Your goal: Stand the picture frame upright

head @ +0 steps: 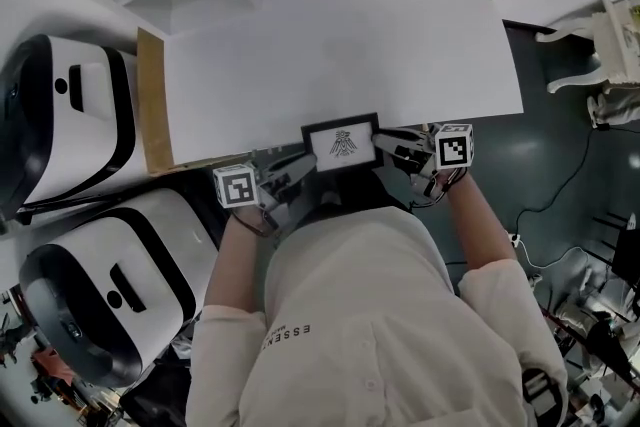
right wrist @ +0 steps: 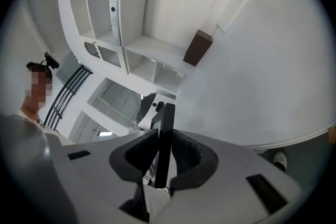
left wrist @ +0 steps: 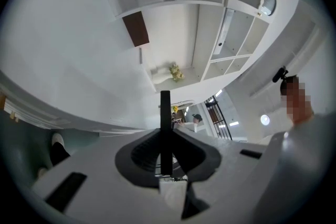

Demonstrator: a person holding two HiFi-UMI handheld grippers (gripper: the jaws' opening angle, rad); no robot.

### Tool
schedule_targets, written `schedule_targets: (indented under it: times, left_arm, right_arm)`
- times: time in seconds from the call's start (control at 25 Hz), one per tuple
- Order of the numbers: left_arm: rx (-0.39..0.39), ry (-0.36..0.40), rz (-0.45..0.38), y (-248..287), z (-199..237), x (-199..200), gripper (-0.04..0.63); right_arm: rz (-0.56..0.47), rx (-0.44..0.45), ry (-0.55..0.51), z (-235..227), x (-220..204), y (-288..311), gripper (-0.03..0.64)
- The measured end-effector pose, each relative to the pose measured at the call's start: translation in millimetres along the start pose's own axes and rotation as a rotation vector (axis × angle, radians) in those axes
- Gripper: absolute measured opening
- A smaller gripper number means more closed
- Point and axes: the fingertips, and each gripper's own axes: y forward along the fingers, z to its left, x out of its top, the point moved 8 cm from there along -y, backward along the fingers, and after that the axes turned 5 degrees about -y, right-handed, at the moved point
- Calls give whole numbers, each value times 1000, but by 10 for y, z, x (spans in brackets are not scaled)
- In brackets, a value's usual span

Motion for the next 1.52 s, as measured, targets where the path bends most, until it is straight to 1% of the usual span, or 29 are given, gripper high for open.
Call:
schedule_targets:
  times: [0.08, 0.12, 0.28, 0.4, 0.64, 0.8, 0.96, 1.12, 1.32, 1.44, 1.52]
  left_arm:
    - [-18, 4, 4, 36, -119, 29, 67]
    - [-14, 19, 2, 46, -161, 68, 67]
    - [52, 104, -40, 43, -338, 295, 67]
    - [65, 153, -85, 94, -424, 495, 69]
    - [99, 201, -176, 66, -400, 884, 69]
    - [130, 223, -186, 36, -335, 1153, 69]
    - [163, 248, -148, -62, -233, 1414, 71]
    - [232, 295, -94, -195, -114, 1744, 71]
    - [267, 322, -52, -368, 51, 2176, 71]
    - [319, 369, -6, -446, 144, 2434, 71]
    - [335, 399, 21, -477, 205, 2601, 71]
  right_arm:
    - [3, 24, 14, 5, 42, -1, 87]
    - [5, 34, 16, 4, 86, 5, 86]
    - [24, 73, -4, -3, 353, 85, 84]
    - [44, 99, -35, -7, 646, 138, 84]
    - [104, 107, -124, -30, 1226, 428, 83]
    - [119, 94, -169, -126, 1457, 636, 83]
    - [117, 50, -202, -166, 1563, 862, 84]
    - [121, -24, -252, -190, 1670, 1159, 84]
    - [111, -119, -306, -191, 1839, 1557, 84]
    - [128, -190, -370, -197, 1916, 1789, 86]
    - [133, -235, -400, -239, 1975, 1923, 86]
